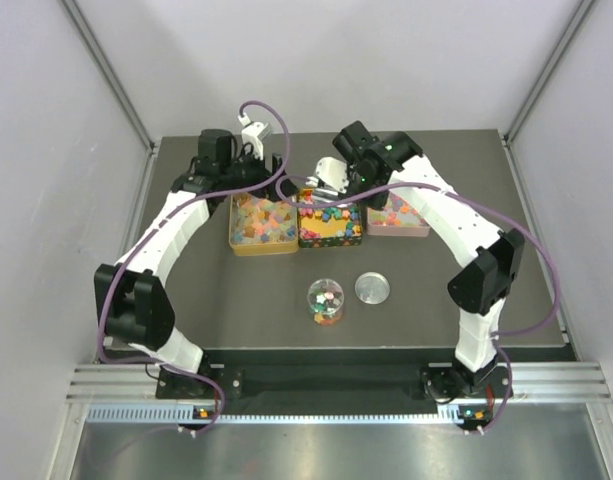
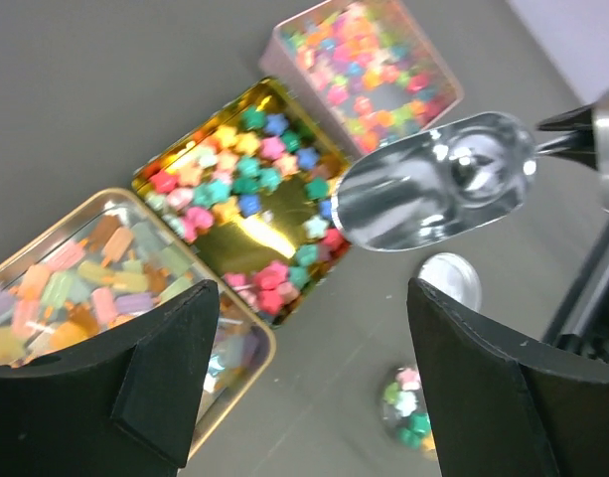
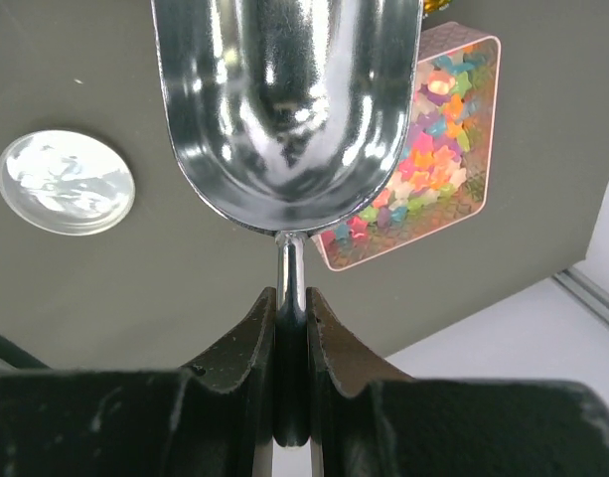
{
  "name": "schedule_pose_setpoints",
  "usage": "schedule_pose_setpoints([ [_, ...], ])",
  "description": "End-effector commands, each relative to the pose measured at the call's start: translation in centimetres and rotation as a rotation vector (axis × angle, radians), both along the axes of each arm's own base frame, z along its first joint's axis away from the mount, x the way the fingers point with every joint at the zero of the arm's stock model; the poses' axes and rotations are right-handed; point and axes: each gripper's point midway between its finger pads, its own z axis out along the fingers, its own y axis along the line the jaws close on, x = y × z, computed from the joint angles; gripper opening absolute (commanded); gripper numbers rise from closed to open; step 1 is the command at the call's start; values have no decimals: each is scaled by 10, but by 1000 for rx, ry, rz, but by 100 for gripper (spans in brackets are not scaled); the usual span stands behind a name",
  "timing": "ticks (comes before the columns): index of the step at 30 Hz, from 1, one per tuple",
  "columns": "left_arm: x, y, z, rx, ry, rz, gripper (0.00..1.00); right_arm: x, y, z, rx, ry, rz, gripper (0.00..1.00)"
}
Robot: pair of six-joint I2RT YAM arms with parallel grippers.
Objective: Pack the candies
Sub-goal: Scoop the fake candies from the storage box.
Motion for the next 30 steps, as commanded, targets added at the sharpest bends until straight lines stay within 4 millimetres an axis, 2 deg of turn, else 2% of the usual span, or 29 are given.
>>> schedule_pose_setpoints([
  [1, 18, 13, 15, 60, -87, 48, 81, 7, -12, 0, -116, -11, 20, 0],
  [6, 33, 15, 3, 87, -65, 78, 81, 27, -34, -1, -303, -70, 32, 0],
  [9, 40, 14, -1, 89, -61, 81, 81, 40, -34, 6, -346, -104, 48, 0],
  [10, 42, 12, -1, 82, -56, 81, 81, 47, -30, 18, -327, -141, 44, 0],
  [13, 49, 4, -2, 41, -21, 69, 81, 50, -25, 26, -314, -158, 43, 0],
  [16, 52, -6, -4, 11, -4, 44, 80, 48, -20, 26, -274, -155, 36, 0],
  [20, 58, -16, -21, 24, 23, 37, 81, 39, -9, 24, -229, -141, 61, 0],
  [23, 67, -23, -24, 24, 26, 39, 81, 31, 0, 26, -213, -148, 94, 0],
  [30, 83, -42, -33, 43, 14, 26, 81, 16, 18, 39, -147, -165, 146, 0],
])
